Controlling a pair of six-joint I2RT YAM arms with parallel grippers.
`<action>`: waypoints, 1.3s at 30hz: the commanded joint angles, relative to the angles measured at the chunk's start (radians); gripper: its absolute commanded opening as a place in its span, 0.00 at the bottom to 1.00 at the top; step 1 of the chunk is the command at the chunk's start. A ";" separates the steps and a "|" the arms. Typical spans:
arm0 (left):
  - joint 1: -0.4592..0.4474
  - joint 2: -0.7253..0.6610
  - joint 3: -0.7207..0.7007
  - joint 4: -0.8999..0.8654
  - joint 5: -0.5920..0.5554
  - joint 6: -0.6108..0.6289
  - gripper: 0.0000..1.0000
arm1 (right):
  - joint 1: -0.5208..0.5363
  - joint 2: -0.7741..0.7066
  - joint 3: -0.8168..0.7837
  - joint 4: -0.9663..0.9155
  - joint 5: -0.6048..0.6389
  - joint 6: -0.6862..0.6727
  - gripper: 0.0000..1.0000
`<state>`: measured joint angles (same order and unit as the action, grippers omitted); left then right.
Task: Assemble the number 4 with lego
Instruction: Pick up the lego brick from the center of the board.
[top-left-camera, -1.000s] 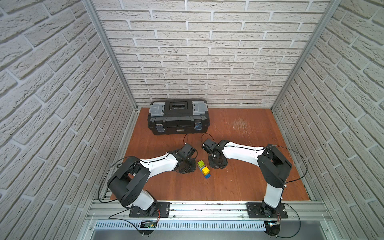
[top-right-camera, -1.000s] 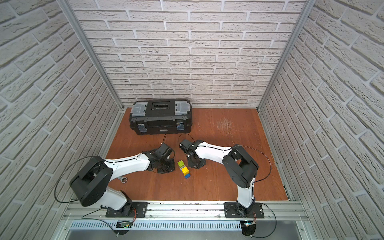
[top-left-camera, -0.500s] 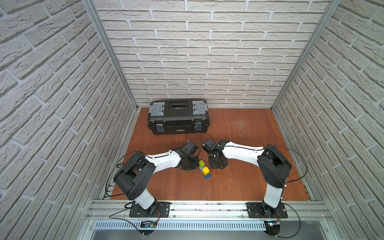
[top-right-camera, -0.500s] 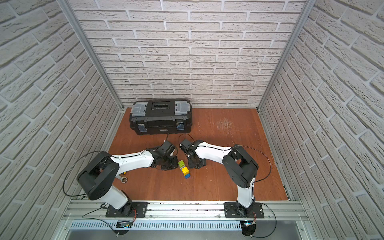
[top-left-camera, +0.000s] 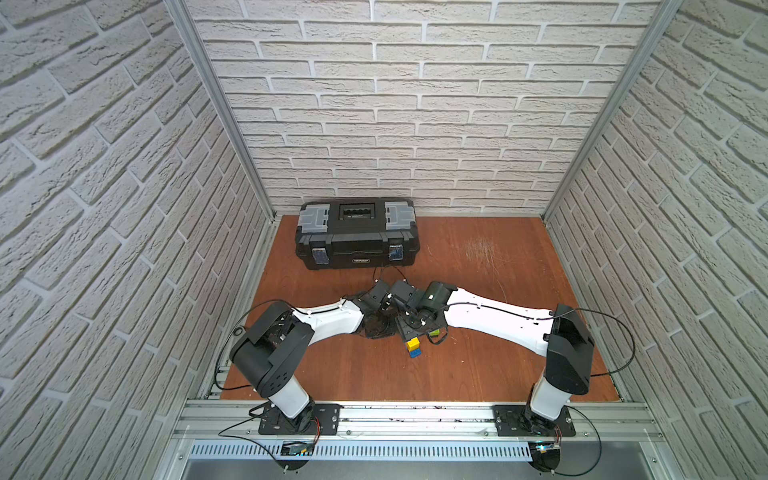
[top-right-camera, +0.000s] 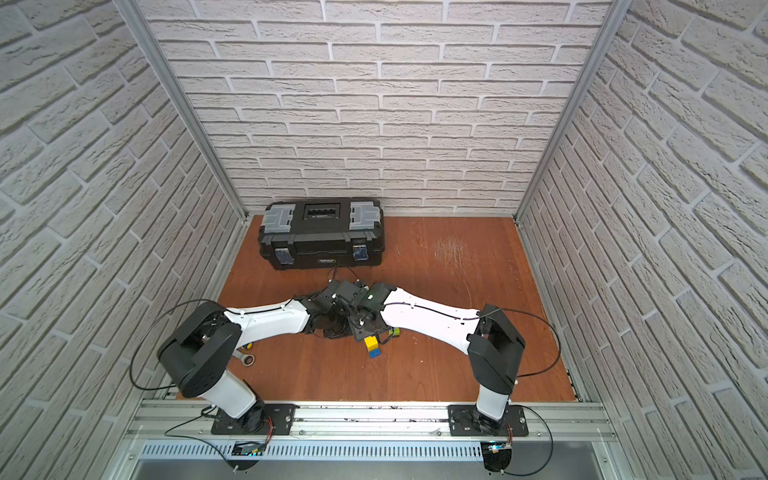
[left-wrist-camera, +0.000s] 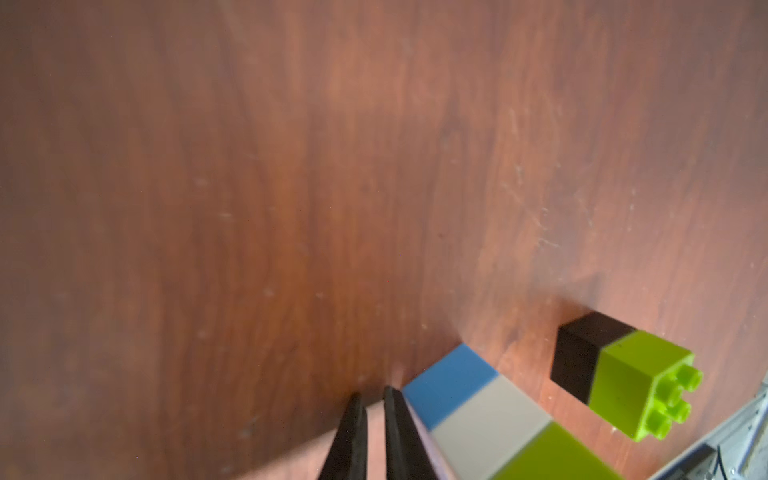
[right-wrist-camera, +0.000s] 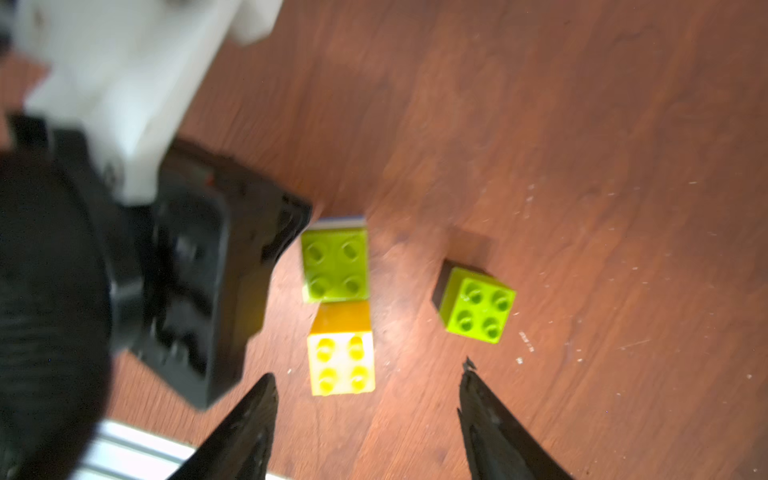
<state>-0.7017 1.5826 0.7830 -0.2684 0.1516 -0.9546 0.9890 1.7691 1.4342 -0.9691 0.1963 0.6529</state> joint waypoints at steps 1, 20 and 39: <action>0.062 -0.108 -0.072 -0.097 -0.095 -0.049 0.14 | -0.001 0.044 0.009 -0.030 -0.020 -0.035 0.68; 0.183 -0.432 -0.202 -0.168 -0.109 -0.056 0.19 | -0.002 0.179 0.031 0.000 -0.077 -0.078 0.50; 0.202 -0.427 -0.196 -0.173 -0.089 -0.029 0.19 | -0.001 0.195 -0.037 0.047 -0.094 -0.046 0.27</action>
<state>-0.5076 1.1515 0.5911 -0.4366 0.0536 -1.0027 0.9882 1.9564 1.4303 -0.9340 0.1020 0.5922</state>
